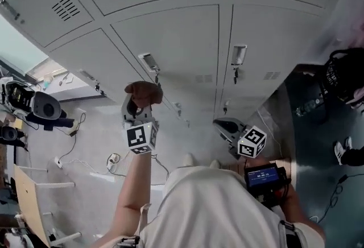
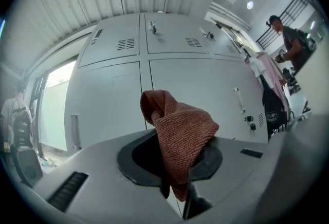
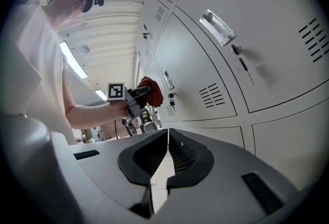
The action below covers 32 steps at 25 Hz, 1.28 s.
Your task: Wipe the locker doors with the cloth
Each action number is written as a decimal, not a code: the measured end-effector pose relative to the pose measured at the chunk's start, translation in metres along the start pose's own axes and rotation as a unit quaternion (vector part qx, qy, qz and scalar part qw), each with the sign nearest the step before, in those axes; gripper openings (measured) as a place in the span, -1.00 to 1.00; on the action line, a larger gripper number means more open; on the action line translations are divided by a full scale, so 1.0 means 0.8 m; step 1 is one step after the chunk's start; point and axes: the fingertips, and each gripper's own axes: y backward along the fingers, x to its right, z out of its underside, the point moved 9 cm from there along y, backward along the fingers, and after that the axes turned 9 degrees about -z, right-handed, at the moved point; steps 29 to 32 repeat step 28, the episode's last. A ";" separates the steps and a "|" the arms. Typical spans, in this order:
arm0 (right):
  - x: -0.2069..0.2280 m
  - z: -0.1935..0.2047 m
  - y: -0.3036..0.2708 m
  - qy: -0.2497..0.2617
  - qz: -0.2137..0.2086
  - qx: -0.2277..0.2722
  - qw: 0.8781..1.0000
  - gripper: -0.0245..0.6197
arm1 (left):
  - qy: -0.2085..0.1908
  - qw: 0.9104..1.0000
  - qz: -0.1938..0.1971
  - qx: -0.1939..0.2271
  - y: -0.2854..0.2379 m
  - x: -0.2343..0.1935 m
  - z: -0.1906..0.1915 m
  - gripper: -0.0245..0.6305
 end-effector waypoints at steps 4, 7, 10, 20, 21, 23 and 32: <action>0.000 -0.006 -0.001 0.016 -0.009 -0.004 1.000 -0.87 | 0.033 0.999 -0.003 -0.036 0.039 0.007 0.030 -0.70; 0.008 -0.014 -0.002 0.021 -0.010 -0.003 1.000 -0.87 | 0.053 0.996 -0.004 -0.073 0.064 0.019 0.053 -0.70; 0.011 -0.020 -0.003 0.024 -0.014 0.000 1.000 -0.87 | 0.073 0.991 0.007 -0.109 0.085 0.035 0.076 -0.70; 0.011 -0.021 -0.004 0.033 -0.021 0.007 0.999 -0.87 | 0.049 0.984 0.081 -0.152 0.112 0.079 0.125 -0.70; 0.013 -0.021 -0.005 0.031 -0.023 0.008 0.999 -0.87 | 0.048 0.984 0.083 -0.151 0.109 0.080 0.124 -0.70; 0.010 -0.021 -0.004 0.026 -0.021 0.008 0.999 -0.87 | 0.046 0.984 0.090 -0.145 0.106 0.083 0.120 -0.70; -0.026 -0.030 -0.006 0.031 0.003 0.012 0.999 -0.87 | 0.041 0.983 0.125 -0.130 0.110 0.071 0.103 -0.70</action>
